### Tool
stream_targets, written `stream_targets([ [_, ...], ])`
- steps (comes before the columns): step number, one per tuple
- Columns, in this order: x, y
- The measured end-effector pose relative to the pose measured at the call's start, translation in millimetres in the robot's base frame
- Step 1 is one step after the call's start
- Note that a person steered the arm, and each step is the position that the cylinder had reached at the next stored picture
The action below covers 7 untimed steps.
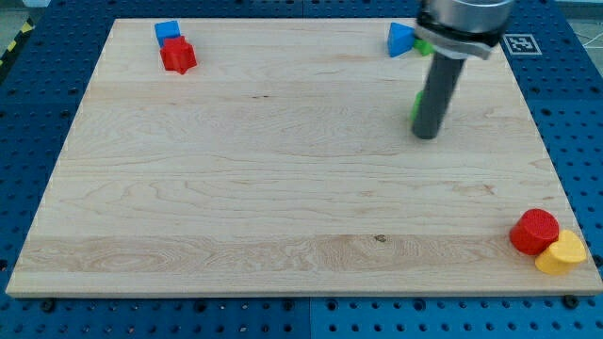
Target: Move the green circle closer to the yellow hexagon
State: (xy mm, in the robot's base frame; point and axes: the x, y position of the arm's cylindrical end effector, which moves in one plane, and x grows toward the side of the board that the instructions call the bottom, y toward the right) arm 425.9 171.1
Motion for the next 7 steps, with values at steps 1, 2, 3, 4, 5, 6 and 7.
stream_targets([
  [1, -9.0, 36.2],
  [2, -7.2, 15.6],
  [3, -5.8, -29.7],
  [4, -18.8, -60.6],
  [5, -24.8, -60.8],
  [6, -24.8, -45.3],
  [7, -28.4, -13.7],
])
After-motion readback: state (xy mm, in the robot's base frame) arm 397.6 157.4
